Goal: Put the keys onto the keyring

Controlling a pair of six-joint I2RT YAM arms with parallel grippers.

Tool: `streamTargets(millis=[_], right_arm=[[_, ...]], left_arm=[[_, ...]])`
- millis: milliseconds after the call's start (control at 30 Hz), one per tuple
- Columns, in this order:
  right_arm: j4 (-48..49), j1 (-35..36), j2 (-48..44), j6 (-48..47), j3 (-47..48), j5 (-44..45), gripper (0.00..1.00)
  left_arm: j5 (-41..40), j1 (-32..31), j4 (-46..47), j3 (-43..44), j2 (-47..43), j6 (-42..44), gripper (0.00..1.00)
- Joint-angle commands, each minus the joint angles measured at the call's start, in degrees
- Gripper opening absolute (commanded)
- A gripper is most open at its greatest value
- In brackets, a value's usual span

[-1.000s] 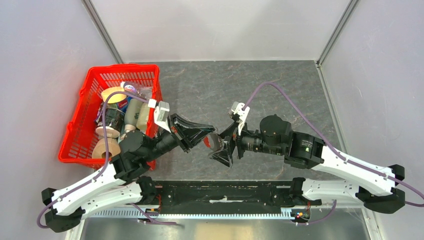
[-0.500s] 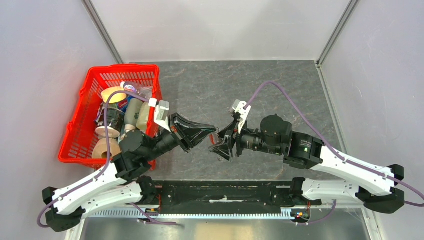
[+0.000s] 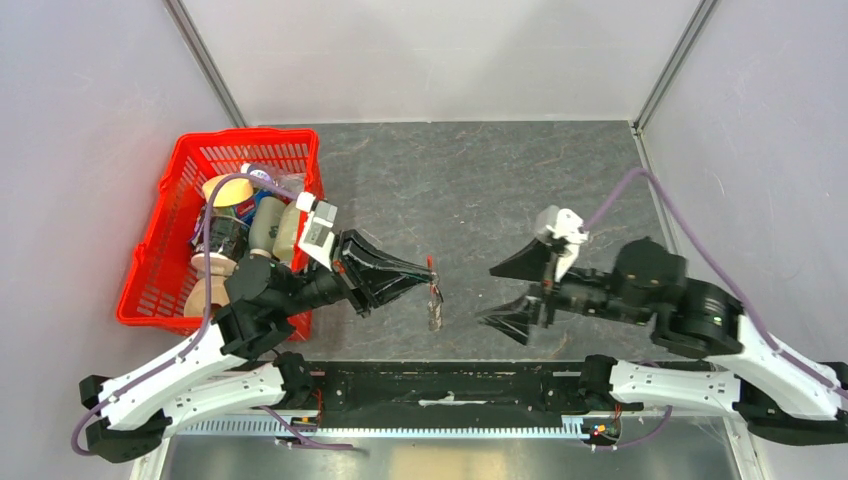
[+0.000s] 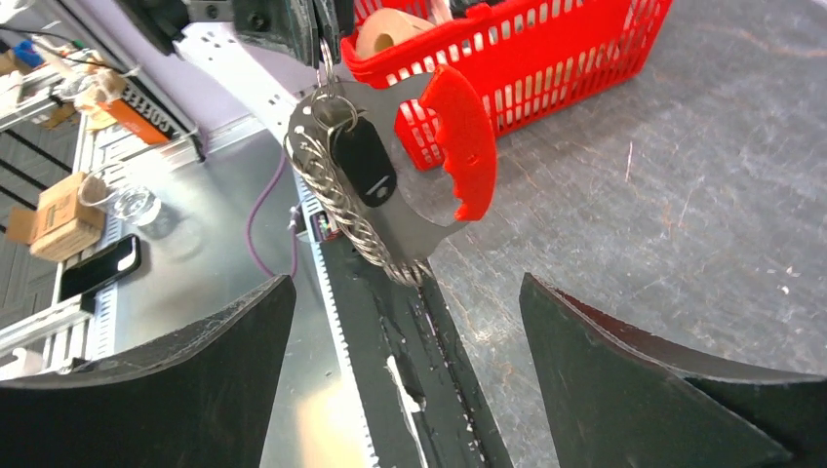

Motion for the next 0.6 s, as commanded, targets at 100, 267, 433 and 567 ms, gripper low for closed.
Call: streamTargets(millis=[100, 267, 433, 567], right_arm=[[-10.2, 0.3, 0.6, -5.8, 8.6, -9.4, 0.94], [-10.7, 0.3, 2.8, -8.0, 10.9, -15.2, 0.94], [-9.5, 0.3, 4.8, -10.2, 11.2, -20.4, 0.94], [-8.1, 0.3, 6.5, -11.1, 11.4, -21.7, 0.94]], left_arm=[[15.2, 0.0, 2.0, 5.9, 1.8, -2.7, 0.02], [22.0, 0.0, 3.6, 6.7, 2.5, -4.4, 0.02], [25.9, 0.1, 8.5, 5.7, 2.3, -7.9, 0.02], [28.5, 0.0, 13.4, 4.7, 2.5, -11.2, 0.02]])
